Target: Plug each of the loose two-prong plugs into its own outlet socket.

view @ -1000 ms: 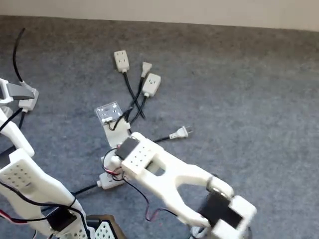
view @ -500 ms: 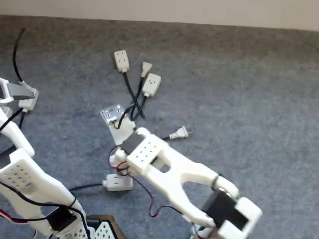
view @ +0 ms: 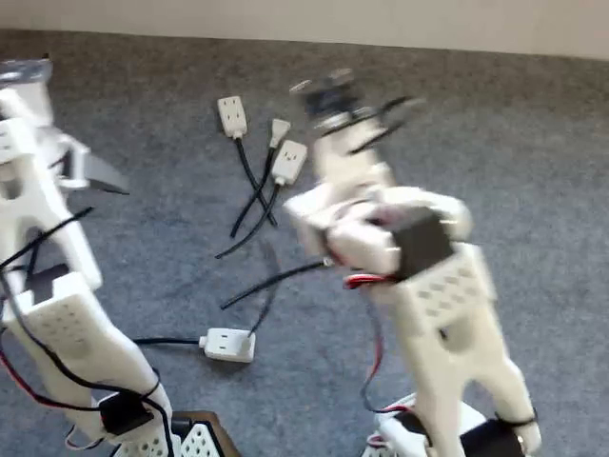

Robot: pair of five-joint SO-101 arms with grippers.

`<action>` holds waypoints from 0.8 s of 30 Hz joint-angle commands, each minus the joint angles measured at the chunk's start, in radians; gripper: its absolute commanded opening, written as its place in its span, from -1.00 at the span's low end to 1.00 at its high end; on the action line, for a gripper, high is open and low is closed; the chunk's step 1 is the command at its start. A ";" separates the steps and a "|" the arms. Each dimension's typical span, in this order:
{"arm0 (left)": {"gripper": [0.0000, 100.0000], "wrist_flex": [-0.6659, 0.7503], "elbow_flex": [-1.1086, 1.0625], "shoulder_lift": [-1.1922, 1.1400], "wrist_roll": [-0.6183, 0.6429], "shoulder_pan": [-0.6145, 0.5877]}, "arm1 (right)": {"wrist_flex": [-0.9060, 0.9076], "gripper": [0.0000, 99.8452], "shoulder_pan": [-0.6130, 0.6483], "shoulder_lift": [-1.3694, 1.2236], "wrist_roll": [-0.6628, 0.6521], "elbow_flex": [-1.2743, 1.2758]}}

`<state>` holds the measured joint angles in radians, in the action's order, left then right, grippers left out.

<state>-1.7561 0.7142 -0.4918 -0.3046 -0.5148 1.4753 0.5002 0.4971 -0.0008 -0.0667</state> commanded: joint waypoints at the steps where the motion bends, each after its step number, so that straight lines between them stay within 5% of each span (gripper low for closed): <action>1: -0.18 -0.020 -0.036 0.162 -0.046 0.110 | 0.074 -0.36 -0.180 0.053 -0.025 -0.147; 8: -0.20 -0.020 -0.481 0.573 -0.258 0.344 | 0.173 -0.36 -0.302 0.070 -0.127 0.081; 13: -0.41 0.002 -0.911 0.951 -0.463 0.426 | -0.119 -0.36 -0.300 0.208 -0.167 0.607; 18: -0.43 0.189 -1.437 1.320 -0.686 0.424 | -0.412 -0.36 -0.243 0.410 -0.212 1.142; 24: -0.43 0.304 -1.821 1.606 -0.787 0.492 | -0.489 -0.36 -0.186 0.530 -0.212 1.406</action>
<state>-1.4830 -0.9643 0.9981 -1.0395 -0.0667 1.0226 0.2931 0.9651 -0.2002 1.2820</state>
